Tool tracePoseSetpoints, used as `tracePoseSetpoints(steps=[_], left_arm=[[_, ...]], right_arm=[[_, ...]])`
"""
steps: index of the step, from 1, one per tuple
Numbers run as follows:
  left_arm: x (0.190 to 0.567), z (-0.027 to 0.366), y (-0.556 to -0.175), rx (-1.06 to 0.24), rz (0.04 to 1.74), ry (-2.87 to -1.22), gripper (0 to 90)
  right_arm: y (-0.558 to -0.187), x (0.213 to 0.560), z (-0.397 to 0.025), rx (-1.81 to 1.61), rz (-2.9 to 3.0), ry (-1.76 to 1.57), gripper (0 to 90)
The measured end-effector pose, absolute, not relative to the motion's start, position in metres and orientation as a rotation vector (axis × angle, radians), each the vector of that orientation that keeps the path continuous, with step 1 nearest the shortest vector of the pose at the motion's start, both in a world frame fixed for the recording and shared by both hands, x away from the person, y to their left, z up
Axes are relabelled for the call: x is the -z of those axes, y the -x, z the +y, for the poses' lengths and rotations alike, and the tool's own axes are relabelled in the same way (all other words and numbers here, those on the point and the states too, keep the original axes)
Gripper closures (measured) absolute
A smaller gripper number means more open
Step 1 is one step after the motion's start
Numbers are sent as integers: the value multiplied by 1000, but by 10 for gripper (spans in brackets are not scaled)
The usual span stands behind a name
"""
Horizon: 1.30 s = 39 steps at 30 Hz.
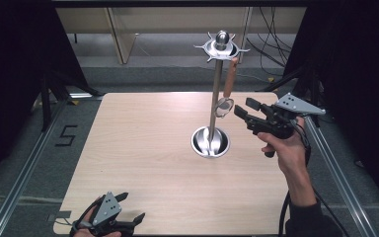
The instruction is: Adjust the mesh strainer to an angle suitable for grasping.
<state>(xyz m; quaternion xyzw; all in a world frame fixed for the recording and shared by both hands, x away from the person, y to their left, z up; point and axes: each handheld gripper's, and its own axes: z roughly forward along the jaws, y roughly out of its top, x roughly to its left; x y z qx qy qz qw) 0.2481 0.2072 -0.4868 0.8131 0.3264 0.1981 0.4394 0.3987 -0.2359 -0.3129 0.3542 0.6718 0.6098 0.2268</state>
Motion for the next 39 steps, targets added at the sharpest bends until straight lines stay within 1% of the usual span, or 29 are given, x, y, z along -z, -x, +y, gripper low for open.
tracePoseSetpoints(steps=[4, 5, 11, 15, 20, 24, 26, 27, 30, 34, 39], left_arm=[[487, 207, -248, -492, 812, -2018, 156], [486, 208, -249, -507, 790, -2027, 156], [486, 208, -248, -495, 808, -2028, 156], [485, 209, -250, -516, 767, -2047, 156], [485, 209, -250, -515, 769, -2047, 156], [485, 209, -251, -516, 766, -2045, 156], [486, 207, -249, -489, 805, -2029, 156], [485, 209, -251, -512, 762, -2050, 156], [485, 208, -250, -498, 786, -2037, 156], [484, 207, -252, -508, 761, -2042, 156], [485, 206, -251, -493, 772, -2036, 155]], right_arm=[[-399, 315, -237, -1680, 1864, -983, 449], [-399, 315, -238, -1676, 1873, -981, 439], [-396, 319, -238, -1660, 1869, -999, 424], [-394, 324, -238, -1670, 1894, -1017, 411], [-394, 329, -235, -1651, 1923, -1008, 401], [-394, 332, -233, -1650, 1934, -1005, 401], [-394, 333, -233, -1623, 1933, -974, 410], [-392, 334, -232, -1628, 1928, -1010, 410], [-392, 336, -233, -1636, 1926, -1011, 409], [-393, 339, -234, -1643, 1934, -999, 405], [-395, 348, -233, -1621, 1955, -1022, 397]])
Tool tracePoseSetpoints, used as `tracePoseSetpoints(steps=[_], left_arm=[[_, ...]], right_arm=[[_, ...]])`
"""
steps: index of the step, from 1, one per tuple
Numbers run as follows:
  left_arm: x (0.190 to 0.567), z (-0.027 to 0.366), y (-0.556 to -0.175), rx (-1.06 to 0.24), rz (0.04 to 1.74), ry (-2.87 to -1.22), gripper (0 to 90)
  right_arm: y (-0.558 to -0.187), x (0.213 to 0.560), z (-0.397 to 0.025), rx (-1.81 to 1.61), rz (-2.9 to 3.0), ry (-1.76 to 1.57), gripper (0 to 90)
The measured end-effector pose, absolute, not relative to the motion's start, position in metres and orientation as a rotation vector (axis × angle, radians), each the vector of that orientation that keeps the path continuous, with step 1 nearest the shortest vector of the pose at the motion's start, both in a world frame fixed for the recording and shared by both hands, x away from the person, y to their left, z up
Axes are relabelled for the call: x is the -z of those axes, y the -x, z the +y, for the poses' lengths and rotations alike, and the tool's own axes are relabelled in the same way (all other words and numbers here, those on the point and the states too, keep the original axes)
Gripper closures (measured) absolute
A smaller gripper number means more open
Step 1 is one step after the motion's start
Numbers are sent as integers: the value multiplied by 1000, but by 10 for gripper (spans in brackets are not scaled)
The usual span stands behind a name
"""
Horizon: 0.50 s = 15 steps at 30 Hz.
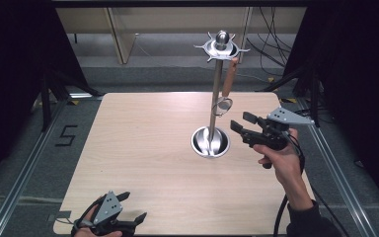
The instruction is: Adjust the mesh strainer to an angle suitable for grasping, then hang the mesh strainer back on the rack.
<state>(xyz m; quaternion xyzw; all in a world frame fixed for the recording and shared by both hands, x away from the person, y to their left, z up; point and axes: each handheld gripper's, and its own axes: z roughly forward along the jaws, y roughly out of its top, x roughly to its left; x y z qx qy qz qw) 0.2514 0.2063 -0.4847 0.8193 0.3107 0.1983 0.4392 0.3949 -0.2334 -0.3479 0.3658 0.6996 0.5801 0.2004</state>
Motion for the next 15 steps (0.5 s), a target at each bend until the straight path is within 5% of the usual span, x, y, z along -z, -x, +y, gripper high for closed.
tracePoseSetpoints(steps=[15], left_arm=[[486, 206, -250, -484, 810, -2031, 155]], right_arm=[[-391, 366, -223, -1606, 2043, -1033, 382]])
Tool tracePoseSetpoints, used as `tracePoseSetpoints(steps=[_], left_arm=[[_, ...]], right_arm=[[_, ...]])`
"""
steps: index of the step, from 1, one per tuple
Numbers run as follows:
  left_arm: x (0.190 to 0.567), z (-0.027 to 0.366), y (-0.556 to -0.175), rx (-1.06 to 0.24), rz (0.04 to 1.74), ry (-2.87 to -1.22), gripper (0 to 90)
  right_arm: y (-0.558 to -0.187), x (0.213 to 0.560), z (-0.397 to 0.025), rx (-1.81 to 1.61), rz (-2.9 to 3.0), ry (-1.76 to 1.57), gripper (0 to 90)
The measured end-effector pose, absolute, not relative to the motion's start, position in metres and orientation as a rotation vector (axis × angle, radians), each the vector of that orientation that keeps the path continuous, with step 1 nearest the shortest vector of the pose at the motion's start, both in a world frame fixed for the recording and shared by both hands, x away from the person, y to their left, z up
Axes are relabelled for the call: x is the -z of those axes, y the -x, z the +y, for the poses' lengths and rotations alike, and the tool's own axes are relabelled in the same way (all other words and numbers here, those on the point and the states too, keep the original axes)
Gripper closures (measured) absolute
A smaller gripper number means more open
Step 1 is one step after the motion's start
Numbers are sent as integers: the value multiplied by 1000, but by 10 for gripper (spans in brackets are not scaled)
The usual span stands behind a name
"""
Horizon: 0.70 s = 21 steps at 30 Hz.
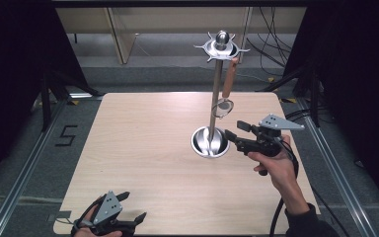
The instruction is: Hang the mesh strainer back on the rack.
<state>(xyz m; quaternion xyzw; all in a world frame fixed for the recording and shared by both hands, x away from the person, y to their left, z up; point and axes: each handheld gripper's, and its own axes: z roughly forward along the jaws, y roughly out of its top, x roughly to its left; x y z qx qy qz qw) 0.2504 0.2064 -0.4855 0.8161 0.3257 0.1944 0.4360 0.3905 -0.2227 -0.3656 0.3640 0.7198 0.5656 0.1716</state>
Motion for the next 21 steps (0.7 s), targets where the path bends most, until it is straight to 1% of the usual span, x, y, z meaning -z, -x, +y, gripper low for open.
tracePoseSetpoints(steps=[1, 2, 5, 6, 8, 9, 10, 19, 21], left_arm=[[486, 206, -250, -477, 821, -2022, 155], [485, 207, -253, -507, 775, -2044, 156], [486, 205, -251, -477, 818, -2011, 156], [485, 206, -252, -489, 798, -2033, 156], [485, 205, -252, -481, 809, -2035, 156], [485, 206, -254, -517, 761, -2048, 156], [485, 205, -254, -513, 760, -2047, 156], [485, 206, -252, -520, 777, -2056, 157], [485, 206, -251, -508, 792, -2051, 156]], right_arm=[[-390, 367, -221, -1603, 2056, -1039, 383], [-388, 369, -220, -1586, 2063, -1046, 383], [-390, 372, -220, -1573, 2061, -998, 381], [-388, 374, -217, -1579, 2085, -1049, 379], [-389, 375, -218, -1577, 2083, -1029, 379], [-388, 376, -217, -1575, 2090, -1023, 376], [-388, 378, -216, -1567, 2095, -1029, 376], [-385, 390, -207, -1541, 2169, -1032, 373], [-388, 393, -206, -1523, 2173, -989, 371]])
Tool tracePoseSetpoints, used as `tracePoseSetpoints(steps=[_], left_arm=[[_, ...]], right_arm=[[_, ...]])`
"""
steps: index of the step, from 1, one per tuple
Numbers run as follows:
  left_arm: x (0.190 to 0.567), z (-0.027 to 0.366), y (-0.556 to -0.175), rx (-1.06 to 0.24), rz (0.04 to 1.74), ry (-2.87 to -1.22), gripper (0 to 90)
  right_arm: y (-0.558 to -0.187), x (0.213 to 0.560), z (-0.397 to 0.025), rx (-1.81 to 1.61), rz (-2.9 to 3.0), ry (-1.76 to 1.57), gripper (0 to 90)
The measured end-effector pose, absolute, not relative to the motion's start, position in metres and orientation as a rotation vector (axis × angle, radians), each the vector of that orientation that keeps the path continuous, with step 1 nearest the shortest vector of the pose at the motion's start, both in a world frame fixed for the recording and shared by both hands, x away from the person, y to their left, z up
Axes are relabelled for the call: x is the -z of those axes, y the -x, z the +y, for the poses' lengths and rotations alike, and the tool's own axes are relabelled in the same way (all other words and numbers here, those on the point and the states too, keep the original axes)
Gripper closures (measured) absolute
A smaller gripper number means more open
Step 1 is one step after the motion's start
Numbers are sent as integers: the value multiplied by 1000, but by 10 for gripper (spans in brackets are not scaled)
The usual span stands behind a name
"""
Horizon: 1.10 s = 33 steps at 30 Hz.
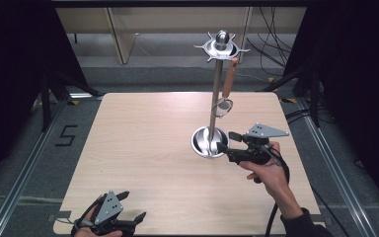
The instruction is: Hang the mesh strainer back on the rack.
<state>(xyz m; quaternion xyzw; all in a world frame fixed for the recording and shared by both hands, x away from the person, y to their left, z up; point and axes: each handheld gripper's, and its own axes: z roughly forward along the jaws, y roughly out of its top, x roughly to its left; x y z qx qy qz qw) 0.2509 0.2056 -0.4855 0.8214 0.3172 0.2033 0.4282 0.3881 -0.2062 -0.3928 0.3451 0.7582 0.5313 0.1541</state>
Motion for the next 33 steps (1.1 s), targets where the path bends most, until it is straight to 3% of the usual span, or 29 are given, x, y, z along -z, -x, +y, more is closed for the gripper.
tracePoseSetpoints(steps=[33], left_arm=[[486, 205, -251, -526, 778, -2054, 156]], right_arm=[[-365, 436, -190, -1385, 2349, -980, 333]])
